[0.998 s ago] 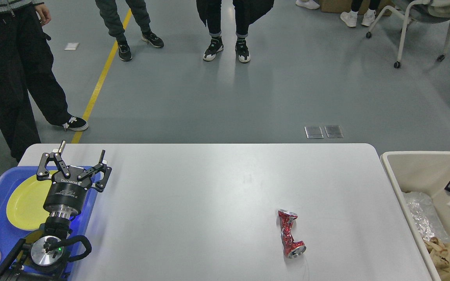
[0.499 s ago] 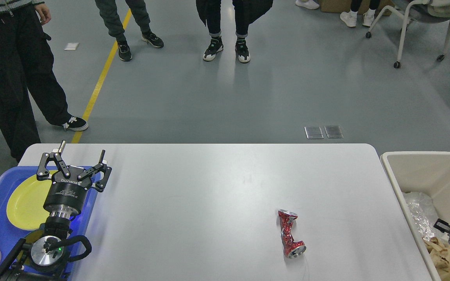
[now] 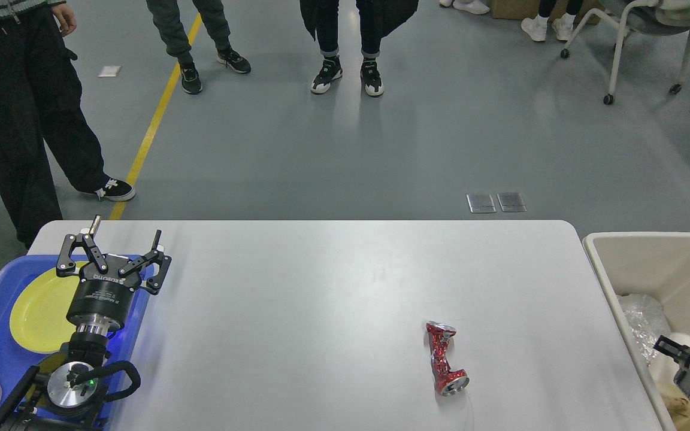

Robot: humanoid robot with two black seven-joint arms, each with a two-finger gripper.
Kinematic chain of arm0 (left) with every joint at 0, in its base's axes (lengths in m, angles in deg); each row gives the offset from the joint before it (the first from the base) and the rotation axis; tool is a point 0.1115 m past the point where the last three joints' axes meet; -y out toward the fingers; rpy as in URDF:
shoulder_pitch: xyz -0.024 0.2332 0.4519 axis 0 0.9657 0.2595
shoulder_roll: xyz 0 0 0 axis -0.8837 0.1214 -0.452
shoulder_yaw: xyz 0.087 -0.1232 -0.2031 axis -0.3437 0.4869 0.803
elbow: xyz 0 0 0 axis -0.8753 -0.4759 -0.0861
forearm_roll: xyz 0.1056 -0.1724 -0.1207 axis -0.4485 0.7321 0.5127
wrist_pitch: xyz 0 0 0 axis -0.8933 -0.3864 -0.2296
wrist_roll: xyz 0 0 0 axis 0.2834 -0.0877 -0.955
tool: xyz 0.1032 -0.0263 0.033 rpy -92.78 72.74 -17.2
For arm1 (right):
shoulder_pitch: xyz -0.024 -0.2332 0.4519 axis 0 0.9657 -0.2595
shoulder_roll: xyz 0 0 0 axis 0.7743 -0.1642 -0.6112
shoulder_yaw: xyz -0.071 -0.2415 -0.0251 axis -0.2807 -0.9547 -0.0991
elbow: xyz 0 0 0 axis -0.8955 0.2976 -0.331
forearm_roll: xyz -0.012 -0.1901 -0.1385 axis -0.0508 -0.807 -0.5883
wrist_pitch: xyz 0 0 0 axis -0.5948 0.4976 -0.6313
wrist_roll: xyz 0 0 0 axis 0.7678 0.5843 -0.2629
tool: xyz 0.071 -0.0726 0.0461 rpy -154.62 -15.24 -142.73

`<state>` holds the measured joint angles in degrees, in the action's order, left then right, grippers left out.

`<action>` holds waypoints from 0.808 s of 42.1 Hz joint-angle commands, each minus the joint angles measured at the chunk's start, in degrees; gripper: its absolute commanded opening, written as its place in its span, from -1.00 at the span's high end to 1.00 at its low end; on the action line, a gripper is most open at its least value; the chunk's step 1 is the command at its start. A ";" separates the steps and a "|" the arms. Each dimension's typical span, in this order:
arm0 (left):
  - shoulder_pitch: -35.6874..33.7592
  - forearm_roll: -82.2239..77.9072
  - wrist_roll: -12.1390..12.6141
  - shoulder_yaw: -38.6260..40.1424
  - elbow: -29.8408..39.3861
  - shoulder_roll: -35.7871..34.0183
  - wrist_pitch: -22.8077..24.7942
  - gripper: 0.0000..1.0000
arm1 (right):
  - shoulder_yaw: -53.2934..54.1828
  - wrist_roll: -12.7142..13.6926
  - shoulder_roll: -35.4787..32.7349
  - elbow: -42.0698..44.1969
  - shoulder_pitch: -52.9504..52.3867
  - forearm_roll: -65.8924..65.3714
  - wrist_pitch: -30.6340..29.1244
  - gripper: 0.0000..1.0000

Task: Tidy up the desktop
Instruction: 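Release the white paper cup into the bin, then raise the right gripper and move it toward the crushed red can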

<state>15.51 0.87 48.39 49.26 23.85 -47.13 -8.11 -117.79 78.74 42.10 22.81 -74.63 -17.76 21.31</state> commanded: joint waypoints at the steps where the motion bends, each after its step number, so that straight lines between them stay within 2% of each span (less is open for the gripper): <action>1: 0.00 0.00 0.00 0.00 0.00 0.00 0.00 -0.93 | 0.00 0.00 -0.31 -0.11 -0.05 0.00 -0.02 -1.00; 13: 0.00 0.00 0.00 0.00 0.00 0.00 0.00 -0.93 | -0.53 0.00 -3.82 -8.45 -6.81 -0.70 -0.37 -1.00; 23: 0.00 0.00 0.00 0.00 0.00 0.00 0.00 -0.93 | -5.62 0.09 -8.75 -22.95 -26.84 -5.45 -12.40 -1.00; 34: 0.00 0.00 0.09 0.00 0.00 0.00 0.00 -0.93 | -17.31 0.17 -6.47 -42.90 -54.96 -7.56 -24.44 -1.00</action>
<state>15.51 0.87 48.40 49.26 23.85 -47.13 -8.11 -130.43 78.89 33.73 -11.96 -117.98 -25.19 1.60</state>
